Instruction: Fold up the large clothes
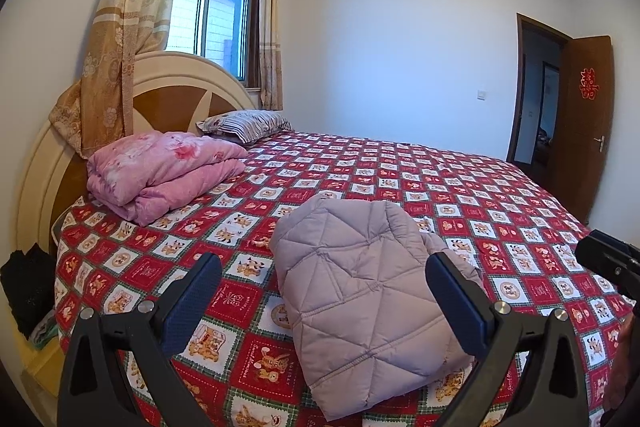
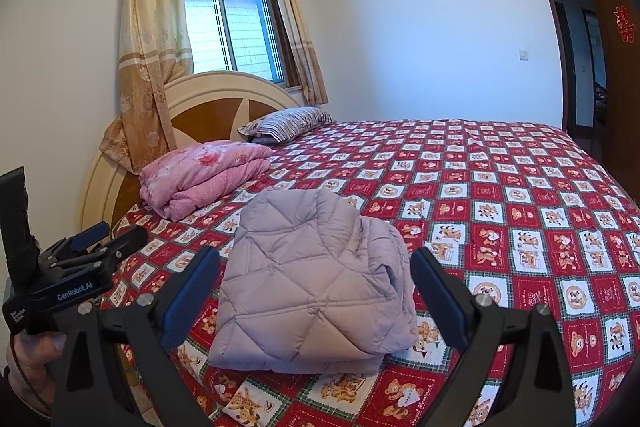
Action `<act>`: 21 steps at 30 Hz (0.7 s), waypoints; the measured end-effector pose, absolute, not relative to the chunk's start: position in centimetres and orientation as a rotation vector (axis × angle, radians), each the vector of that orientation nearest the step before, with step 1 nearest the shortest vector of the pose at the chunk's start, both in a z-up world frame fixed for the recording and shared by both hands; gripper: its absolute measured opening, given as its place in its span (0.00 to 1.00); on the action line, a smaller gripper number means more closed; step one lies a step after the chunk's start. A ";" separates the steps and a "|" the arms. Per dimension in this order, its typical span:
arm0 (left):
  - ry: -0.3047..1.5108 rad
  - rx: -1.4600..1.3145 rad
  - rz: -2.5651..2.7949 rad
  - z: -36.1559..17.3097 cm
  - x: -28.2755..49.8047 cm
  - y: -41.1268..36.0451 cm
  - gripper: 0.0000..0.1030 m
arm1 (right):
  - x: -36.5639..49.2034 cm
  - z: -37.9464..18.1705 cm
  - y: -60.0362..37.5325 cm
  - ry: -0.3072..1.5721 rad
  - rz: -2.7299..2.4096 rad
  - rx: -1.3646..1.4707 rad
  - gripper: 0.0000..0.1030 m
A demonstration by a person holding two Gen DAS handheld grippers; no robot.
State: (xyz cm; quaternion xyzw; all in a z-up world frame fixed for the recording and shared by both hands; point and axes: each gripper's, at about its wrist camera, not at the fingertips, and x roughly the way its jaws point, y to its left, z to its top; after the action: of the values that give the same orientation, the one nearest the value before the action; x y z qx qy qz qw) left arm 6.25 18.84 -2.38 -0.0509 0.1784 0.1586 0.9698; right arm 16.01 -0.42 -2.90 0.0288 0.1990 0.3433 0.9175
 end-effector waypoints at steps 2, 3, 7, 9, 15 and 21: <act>0.358 -0.101 0.313 -2.4 6.2 18.6 0.99 | 15.9 -2.8 -0.5 0.403 0.706 0.060 0.97; 0.358 -0.100 0.316 -2.3 6.3 18.5 0.99 | 15.9 -2.7 -0.5 0.403 0.706 0.060 0.97; 0.368 -0.102 0.311 -2.5 6.5 18.5 0.99 | 15.9 -2.7 -0.5 0.403 0.706 0.063 0.97; 0.376 -0.110 0.312 -2.6 6.6 18.6 0.99 | 15.9 -2.7 -0.5 0.405 0.706 0.063 0.97; 0.387 -0.138 0.314 -2.9 6.7 19.2 0.99 | 16.0 -2.6 -0.4 0.411 0.705 0.062 0.97; 0.361 -0.094 0.311 -2.8 6.5 18.8 0.99 | 16.0 -2.7 -0.3 0.417 0.707 0.055 0.97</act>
State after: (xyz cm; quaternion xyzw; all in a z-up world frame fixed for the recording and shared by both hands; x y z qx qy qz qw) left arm 6.46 18.79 -2.79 -0.0468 0.1789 0.1538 0.9706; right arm 16.04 -0.31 -2.68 0.0268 0.2029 0.3438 0.9165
